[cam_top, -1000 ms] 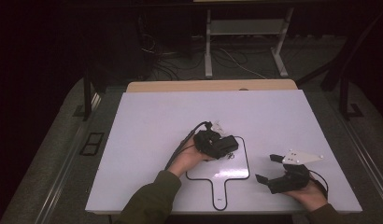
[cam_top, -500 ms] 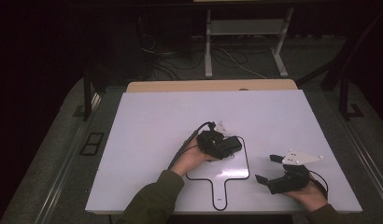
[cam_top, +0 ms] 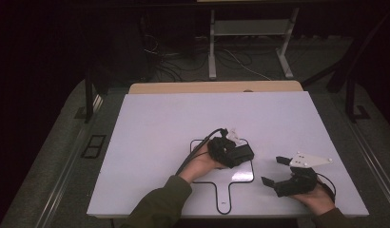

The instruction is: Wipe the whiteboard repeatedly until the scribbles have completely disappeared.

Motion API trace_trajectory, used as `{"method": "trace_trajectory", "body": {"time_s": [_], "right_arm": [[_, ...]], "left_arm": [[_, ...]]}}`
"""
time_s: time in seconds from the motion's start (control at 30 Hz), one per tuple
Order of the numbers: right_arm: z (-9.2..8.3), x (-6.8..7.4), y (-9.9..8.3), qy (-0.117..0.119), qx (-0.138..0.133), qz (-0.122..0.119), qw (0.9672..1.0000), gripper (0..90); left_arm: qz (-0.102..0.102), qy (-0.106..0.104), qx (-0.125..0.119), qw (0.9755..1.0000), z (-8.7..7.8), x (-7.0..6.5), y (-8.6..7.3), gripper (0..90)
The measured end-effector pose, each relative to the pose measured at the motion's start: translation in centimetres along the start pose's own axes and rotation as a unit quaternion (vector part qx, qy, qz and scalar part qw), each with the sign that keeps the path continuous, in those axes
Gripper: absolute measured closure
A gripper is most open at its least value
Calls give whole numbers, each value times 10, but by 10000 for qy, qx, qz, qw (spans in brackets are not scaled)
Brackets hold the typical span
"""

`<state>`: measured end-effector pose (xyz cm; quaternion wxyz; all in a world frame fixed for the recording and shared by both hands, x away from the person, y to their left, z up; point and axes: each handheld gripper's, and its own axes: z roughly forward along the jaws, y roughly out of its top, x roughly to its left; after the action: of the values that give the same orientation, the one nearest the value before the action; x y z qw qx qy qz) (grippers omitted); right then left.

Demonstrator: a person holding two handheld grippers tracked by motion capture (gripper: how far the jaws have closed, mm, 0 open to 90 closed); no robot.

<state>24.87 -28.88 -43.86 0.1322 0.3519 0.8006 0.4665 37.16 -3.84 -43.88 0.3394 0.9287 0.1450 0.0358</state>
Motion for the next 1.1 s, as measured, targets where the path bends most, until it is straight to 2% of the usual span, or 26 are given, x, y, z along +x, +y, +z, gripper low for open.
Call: {"method": "trace_trajectory", "body": {"time_s": [0.03,0.13,0.17,0.2,0.23,0.3,0.37,0.4,0.43,0.47,0.5,0.57,0.6,0.67,0.73,0.77,0.8,0.87,0.97,1.0,1.03,1.1], "right_arm": [[0,0,0,1,2,-6,10000,24],[0,-1,-1,9,7,-1,10000,24],[0,-2,-1,19,0,0,10000,24],[0,-2,-1,29,-3,-3,10000,23],[-1,-2,-1,30,1,0,10000,23],[-1,-2,-1,27,1,-1,10000,23],[-1,-2,-1,24,-5,4,10000,23],[-1,-2,-1,22,-5,6,10000,23],[-1,-1,-1,13,-5,6,10000,24],[-1,-1,-1,15,-7,-2,10000,24],[-1,-1,-1,16,-1,-12,10000,23],[0,0,0,25,0,-22,10000,24],[-1,0,0,26,-3,-21,10000,24],[-1,0,-1,32,1,-24,10000,24],[0,-1,-1,27,11,-12,10000,24],[0,-2,-1,34,6,-7,10000,24],[-1,-2,-1,39,2,0,10000,24],[-1,-2,-1,33,-3,6,10000,24],[-1,-1,-2,29,-9,-3,10000,24],[-1,-1,-2,29,-13,-13,10000,23],[-1,-1,-1,31,-9,-19,10000,24],[-1,0,-1,37,13,-12,10000,23]], "left_arm": [[-116,32,-45,9999,3,4,2,392],[-124,122,-7,9998,6,15,8,392],[-308,156,-176,9992,9,14,8,392],[-62,141,63,9999,5,16,8,392],[-137,98,-15,9999,6,12,7,392],[-75,-87,-60,9999,6,-1,6,392],[302,-206,104,9993,3,-15,5,392],[328,-214,98,9992,2,-21,4,392],[259,-227,38,9994,2,-23,2,392],[234,-256,20,9994,2,-20,2,392],[195,-192,36,9996,2,-14,2,392],[-127,-51,-93,9999,2,1,1,392],[-140,-2,-22,9999,1,7,1,392],[-406,100,-149,9990,1,17,0,392],[-492,139,-183,9985,0,24,-2,392],[-443,128,-221,9987,0,26,-3,392],[-565,135,-313,9978,1,22,-3,392],[-207,11,-79,9998,-3,14,-3,392],[44,-131,39,9999,-8,-4,-9,392],[87,-152,10,9998,-10,-10,-12,392],[45,-182,-73,9998,-12,-18,-16,392],[14,-191,-89,9998,-17,-23,-23,392]]}}
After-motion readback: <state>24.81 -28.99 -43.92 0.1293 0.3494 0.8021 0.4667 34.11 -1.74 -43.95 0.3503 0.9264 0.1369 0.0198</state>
